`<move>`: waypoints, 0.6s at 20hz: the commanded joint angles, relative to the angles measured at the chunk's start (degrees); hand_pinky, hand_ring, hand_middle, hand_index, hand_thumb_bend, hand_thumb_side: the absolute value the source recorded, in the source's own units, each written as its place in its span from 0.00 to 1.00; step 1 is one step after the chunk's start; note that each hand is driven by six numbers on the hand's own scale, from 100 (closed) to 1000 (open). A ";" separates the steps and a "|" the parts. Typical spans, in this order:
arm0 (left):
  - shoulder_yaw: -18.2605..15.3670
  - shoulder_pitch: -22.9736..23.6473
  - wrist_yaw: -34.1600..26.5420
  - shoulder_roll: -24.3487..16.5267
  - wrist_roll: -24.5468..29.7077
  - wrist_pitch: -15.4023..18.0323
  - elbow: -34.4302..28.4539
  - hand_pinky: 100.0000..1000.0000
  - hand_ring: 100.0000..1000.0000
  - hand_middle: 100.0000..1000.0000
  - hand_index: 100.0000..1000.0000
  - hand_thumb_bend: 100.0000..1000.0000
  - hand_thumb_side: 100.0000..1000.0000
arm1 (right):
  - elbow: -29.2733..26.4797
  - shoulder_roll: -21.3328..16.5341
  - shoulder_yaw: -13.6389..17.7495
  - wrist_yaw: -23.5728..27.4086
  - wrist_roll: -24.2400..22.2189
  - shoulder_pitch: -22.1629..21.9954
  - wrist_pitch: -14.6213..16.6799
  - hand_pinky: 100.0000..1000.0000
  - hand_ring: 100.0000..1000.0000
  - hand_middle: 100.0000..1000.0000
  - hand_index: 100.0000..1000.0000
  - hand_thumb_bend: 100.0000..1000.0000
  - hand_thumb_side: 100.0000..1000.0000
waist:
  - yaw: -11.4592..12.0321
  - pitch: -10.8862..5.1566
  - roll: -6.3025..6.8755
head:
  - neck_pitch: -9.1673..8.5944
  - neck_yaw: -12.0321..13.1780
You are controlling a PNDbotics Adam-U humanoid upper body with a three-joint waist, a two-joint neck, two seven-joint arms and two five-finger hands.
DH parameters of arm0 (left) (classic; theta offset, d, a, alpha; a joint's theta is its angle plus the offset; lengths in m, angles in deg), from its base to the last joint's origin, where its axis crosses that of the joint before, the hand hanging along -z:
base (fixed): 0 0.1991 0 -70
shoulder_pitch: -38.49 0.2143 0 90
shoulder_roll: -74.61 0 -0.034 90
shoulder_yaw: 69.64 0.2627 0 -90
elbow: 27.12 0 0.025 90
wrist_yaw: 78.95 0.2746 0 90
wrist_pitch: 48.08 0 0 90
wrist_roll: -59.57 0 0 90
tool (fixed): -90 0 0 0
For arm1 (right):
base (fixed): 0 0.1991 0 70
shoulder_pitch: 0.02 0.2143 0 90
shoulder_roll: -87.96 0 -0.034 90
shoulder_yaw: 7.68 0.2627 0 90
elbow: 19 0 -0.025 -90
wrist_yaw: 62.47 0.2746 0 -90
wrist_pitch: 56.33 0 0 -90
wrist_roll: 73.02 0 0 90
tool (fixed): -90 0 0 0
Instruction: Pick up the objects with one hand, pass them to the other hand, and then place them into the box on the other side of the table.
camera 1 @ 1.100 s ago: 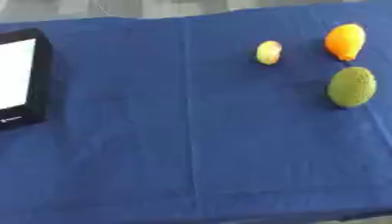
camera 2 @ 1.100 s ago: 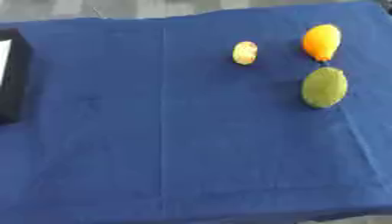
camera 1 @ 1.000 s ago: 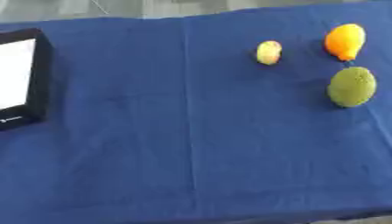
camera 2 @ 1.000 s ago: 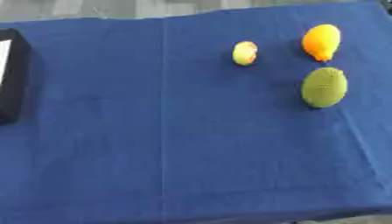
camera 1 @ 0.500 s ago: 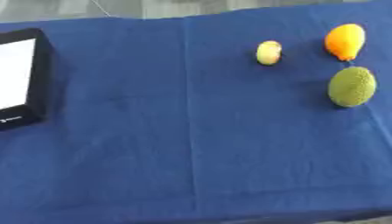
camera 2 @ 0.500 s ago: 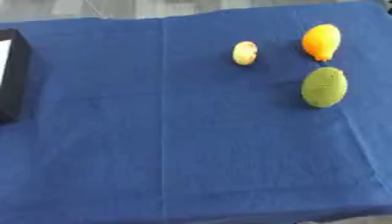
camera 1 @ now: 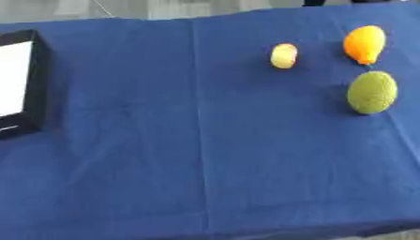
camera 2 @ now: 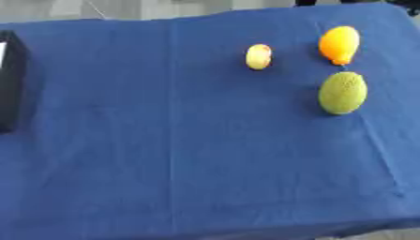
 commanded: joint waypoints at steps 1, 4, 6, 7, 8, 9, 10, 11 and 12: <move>-0.19 -0.83 0.41 -2.80 0.10 -0.24 -0.98 0.72 0.84 0.88 0.87 0.67 0.61 | -4.08 -6.08 -1.63 -3.24 -3.07 -0.18 0.64 0.86 0.85 0.84 0.89 0.39 0.29 | 0.12 -1.20 -0.18 | -0.26 -1.38; -0.14 -0.86 0.47 -2.88 0.13 -0.31 -0.96 0.72 0.84 0.88 0.87 0.67 0.61 | -5.74 -8.35 -1.33 -6.39 -6.22 -1.66 1.24 0.86 0.85 0.83 0.89 0.40 0.30 | 0.13 -1.14 -0.34 | -0.38 -2.47; -0.15 -0.80 0.49 -2.93 0.12 -0.34 -0.94 0.72 0.84 0.88 0.87 0.67 0.61 | -5.73 -8.67 -0.12 -9.30 -9.12 -2.44 2.01 0.86 0.84 0.82 0.89 0.40 0.29 | 0.01 -1.13 -0.41 | -0.52 -2.89; -0.20 -0.69 0.48 -2.98 0.08 -0.34 -0.90 0.72 0.84 0.88 0.87 0.67 0.61 | -5.26 -7.76 1.66 -14.66 -14.33 -2.12 3.26 0.86 0.84 0.82 0.89 0.40 0.30 | -0.17 -1.18 -0.37 | -0.57 -2.89; -0.25 -0.54 0.49 -3.06 0.05 -0.32 -0.87 0.72 0.84 0.88 0.87 0.67 0.61 | -4.53 -6.88 3.52 -19.17 -18.91 -1.86 4.85 0.86 0.84 0.82 0.89 0.40 0.30 | -0.35 -1.22 -0.35 | -0.64 -2.86; -0.30 -0.42 0.48 -3.13 0.01 -0.31 -0.85 0.72 0.84 0.88 0.87 0.67 0.61 | -3.77 -6.35 5.01 -22.08 -22.07 -1.83 6.35 0.86 0.84 0.82 0.89 0.40 0.30 | -0.50 -1.24 -0.32 | -0.66 -2.82; -0.34 -0.32 0.48 -3.20 -0.02 -0.30 -0.82 0.72 0.84 0.88 0.87 0.67 0.61 | -3.15 -6.22 6.08 -23.72 -23.96 -2.12 7.54 0.86 0.84 0.82 0.89 0.40 0.30 | -0.60 -1.25 -0.31 | -0.68 -2.77; -0.37 -0.26 0.47 -3.26 -0.06 -0.29 -0.81 0.72 0.84 0.88 0.87 0.66 0.61 | -2.75 -6.31 6.82 -24.61 -24.97 -2.58 8.39 0.86 0.84 0.82 0.89 0.40 0.30 | -0.68 -1.24 -0.31 | -0.71 -2.71; -0.41 -0.21 0.45 -3.31 -0.10 -0.27 -0.80 0.72 0.84 0.88 0.87 0.66 0.61 | -2.53 -6.54 7.32 -25.11 -25.48 -3.19 8.98 0.86 0.84 0.82 0.89 0.41 0.30 | -0.73 -1.23 -0.31 | -0.73 -2.64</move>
